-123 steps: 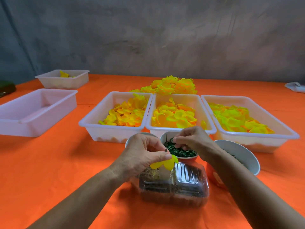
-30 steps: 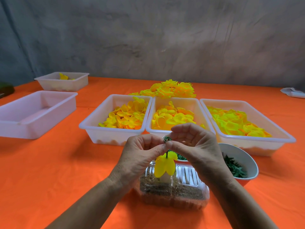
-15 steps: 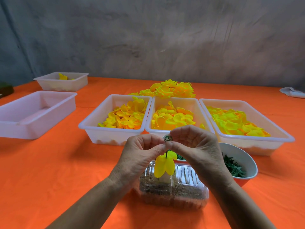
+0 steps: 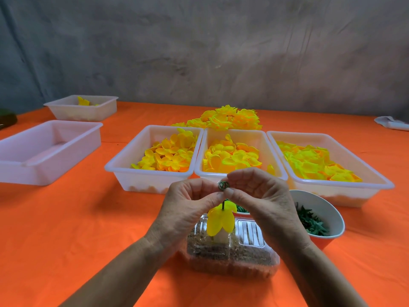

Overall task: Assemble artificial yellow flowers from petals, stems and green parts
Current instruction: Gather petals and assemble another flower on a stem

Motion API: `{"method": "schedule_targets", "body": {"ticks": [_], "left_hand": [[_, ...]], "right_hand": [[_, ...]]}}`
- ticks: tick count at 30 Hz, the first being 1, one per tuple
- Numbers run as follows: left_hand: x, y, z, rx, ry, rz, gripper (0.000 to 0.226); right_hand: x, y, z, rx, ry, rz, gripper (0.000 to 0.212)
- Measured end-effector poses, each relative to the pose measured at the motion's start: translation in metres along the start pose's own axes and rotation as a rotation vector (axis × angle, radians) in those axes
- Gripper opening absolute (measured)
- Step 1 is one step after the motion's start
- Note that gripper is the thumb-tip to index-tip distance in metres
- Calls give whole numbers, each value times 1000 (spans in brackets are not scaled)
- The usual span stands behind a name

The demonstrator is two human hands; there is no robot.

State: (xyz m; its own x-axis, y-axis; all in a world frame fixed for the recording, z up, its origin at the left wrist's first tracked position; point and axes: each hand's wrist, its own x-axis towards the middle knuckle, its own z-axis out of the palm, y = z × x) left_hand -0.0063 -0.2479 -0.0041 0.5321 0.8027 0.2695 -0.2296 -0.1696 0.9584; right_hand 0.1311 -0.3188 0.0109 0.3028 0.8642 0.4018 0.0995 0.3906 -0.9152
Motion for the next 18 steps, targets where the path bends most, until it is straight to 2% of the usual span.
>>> {"method": "schedule_targets", "body": {"ticks": [1,5,8,10,12,18], "left_hand": [[-1,1,0,2,7,3,6],[-1,5,-5,13,88,-3,21],[-4,10,-3,19,96,-21,8],[-7,11,-1,31,97,-41,21],[-7,11,1,40,101,-67,25],[-5,5,4,46,147,-216,18]], "right_hand": [[0,0,0,-2,-3,5,18],[-2,1,-2,-3,-6,58,22],[-3,3,-2,-23,-15,101,18],[-4,4,-2,-27,-28,120,17],[-5,4,-1,-39,-32,133,17],[-9,5,-1,-112,-50,166,21]]}}
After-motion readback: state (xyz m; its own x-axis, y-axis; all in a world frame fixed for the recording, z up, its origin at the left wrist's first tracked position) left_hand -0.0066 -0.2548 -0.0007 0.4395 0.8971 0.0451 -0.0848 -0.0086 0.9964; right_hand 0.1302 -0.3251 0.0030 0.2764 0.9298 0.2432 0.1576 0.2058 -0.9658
